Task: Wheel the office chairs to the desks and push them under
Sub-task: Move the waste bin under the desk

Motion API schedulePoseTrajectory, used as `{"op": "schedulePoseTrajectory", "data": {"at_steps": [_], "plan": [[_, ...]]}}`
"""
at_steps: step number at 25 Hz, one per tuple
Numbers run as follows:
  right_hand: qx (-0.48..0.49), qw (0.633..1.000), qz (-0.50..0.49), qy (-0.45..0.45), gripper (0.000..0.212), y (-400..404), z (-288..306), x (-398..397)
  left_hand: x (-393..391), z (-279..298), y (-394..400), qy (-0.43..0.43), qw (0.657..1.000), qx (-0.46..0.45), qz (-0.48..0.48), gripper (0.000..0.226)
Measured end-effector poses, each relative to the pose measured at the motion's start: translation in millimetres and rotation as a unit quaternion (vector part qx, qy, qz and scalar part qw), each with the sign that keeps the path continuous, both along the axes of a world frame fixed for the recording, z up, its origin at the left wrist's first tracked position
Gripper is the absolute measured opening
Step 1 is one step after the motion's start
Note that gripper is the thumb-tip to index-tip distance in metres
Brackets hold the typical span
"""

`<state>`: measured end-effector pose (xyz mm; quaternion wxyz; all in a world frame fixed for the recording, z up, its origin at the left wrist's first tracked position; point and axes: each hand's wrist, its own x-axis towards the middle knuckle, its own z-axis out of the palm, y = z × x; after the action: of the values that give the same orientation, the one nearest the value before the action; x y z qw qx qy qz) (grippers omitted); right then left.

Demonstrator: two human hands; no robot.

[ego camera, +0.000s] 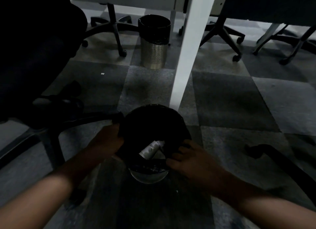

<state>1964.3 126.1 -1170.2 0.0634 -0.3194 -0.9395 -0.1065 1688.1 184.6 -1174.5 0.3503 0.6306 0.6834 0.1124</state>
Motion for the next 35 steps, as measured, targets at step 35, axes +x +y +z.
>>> {"op": "schedulePoseTrajectory", "data": {"at_steps": [35], "plan": [[-0.160,0.929,-0.324,0.085,0.081,-27.8,108.2,22.7,64.3,136.5,-102.7,0.230,0.941,0.232,-0.095,0.099]]}}
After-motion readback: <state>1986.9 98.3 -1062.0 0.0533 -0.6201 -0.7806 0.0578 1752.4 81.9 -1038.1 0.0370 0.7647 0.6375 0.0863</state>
